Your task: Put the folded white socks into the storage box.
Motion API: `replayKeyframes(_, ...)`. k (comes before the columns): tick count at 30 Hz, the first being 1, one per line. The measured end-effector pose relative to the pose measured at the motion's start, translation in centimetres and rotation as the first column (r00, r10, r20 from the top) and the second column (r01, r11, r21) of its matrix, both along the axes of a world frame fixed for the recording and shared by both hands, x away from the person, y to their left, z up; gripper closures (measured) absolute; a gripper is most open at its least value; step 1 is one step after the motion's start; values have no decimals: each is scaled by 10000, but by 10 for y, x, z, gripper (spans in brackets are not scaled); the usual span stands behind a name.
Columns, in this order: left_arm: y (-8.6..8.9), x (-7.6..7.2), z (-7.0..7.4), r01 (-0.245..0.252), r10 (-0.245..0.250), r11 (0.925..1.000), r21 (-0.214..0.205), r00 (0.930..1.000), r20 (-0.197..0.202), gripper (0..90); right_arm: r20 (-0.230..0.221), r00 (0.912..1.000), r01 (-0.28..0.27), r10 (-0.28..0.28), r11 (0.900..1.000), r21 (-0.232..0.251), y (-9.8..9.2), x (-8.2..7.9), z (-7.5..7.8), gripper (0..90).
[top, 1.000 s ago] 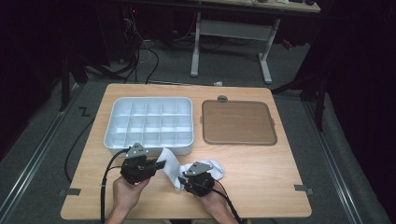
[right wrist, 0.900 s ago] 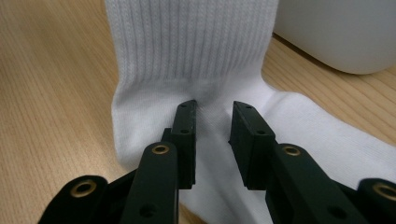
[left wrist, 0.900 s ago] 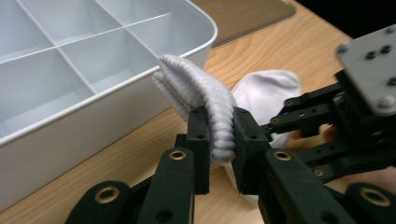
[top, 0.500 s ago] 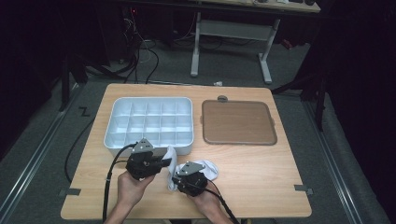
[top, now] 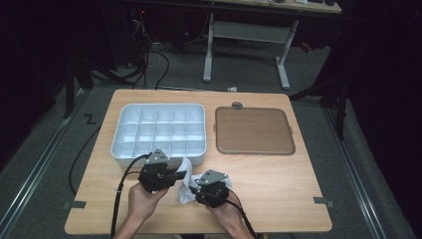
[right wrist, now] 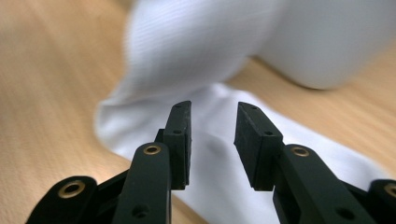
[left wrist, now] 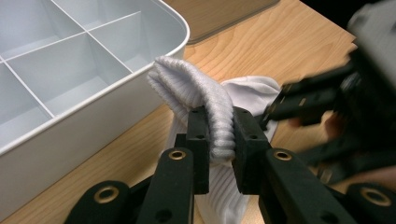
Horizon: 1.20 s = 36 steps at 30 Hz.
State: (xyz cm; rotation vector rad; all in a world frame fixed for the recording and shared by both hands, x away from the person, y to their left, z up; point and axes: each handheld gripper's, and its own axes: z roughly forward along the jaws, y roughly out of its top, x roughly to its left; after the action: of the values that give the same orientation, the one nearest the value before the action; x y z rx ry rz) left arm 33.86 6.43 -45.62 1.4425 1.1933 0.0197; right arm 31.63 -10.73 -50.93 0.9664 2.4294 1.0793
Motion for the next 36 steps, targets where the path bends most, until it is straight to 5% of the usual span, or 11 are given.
replayKeyframes(6,-2,1,-2,10,-10,9999,108,10000,-34,790,350,9928,1141,-1150,9932,247,-43,3,12,669)
replayKeyframes(13,-6,0,-4,55,-54,9998,193,10000,-56,790,197,9795,1996,-2004,9792,375,-76,7,11,669)
replayKeyframes(21,-8,-1,-6,166,-166,9993,334,9999,0,790,-118,9763,2163,-2161,9762,169,-88,8,1,683)
replayKeyframes(28,-10,-2,-8,150,-152,9989,451,9999,25,790,-417,9795,1974,-1973,9803,-19,-89,5,-7,795)
replayKeyframes(36,-12,-2,-9,215,-215,9981,575,9998,7,791,-463,9815,1867,-1855,9821,234,-85,-3,-10,837)
